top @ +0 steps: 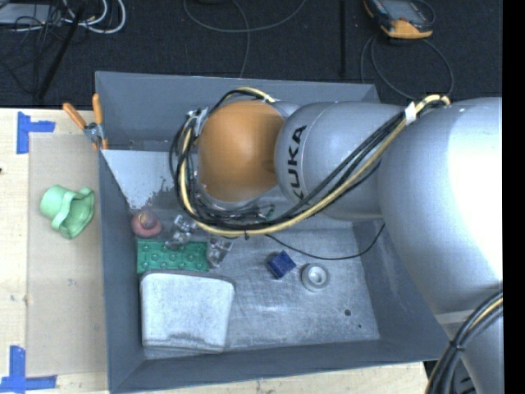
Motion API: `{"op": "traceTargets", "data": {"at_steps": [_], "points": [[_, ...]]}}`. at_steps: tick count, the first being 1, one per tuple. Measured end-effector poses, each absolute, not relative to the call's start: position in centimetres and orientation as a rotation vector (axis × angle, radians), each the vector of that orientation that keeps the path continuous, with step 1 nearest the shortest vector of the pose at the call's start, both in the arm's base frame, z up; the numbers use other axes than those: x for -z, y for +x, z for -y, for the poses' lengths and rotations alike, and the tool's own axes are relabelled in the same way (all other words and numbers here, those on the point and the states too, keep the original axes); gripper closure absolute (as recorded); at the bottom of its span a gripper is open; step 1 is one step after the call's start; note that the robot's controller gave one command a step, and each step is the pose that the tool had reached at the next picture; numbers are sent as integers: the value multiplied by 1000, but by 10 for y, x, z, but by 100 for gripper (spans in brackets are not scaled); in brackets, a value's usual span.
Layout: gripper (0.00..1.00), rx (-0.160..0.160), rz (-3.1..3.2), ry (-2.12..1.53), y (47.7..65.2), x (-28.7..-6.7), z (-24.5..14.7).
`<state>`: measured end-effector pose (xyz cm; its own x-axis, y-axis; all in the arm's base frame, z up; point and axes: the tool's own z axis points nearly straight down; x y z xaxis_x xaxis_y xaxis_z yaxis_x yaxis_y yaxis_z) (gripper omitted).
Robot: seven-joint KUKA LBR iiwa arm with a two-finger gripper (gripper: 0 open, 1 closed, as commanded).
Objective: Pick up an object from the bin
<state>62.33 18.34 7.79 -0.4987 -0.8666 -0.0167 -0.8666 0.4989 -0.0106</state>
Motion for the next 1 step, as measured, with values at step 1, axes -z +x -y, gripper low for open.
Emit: {"op": "traceTargets", "data": {"at_steps": [1], "points": [[100, 2, -2642, -1683, 619, -201, -182]]}}
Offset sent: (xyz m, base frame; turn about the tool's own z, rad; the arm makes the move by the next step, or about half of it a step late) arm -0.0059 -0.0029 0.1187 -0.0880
